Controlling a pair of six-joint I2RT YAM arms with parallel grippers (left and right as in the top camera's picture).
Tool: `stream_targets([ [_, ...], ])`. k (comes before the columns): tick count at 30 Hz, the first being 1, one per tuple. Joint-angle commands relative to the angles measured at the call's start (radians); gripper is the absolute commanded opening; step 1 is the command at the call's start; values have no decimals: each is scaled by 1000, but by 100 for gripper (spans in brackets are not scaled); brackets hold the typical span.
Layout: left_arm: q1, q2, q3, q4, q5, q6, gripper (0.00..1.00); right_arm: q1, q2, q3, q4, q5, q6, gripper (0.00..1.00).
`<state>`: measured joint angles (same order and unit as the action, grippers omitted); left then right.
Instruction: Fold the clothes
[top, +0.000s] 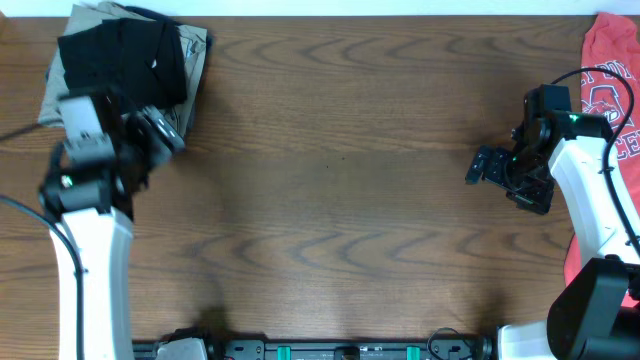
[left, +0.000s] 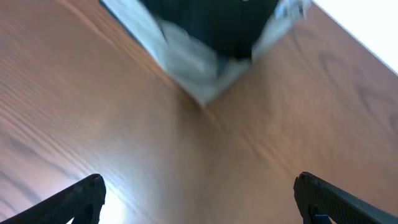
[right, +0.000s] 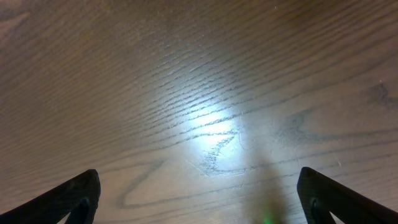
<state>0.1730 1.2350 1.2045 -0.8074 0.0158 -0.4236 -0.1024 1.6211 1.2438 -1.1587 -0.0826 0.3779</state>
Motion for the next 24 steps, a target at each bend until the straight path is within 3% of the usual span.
stream_targets([
  [1,-41,-116,-110,-2,51,-16,98,5,-5,11,-1,-3,-9,99],
  [9,-126,-330,-346,-42,56,-27,98,5,-5,11,-1,-4,-9,99],
  [15,-127,-327,-364,-160,55,-27,98,5,-5,11,0,-4,-9,99],
  [24,-127,-307,-364,-161,55,-27,98,5,-5,11,-1,-4,-9,99],
])
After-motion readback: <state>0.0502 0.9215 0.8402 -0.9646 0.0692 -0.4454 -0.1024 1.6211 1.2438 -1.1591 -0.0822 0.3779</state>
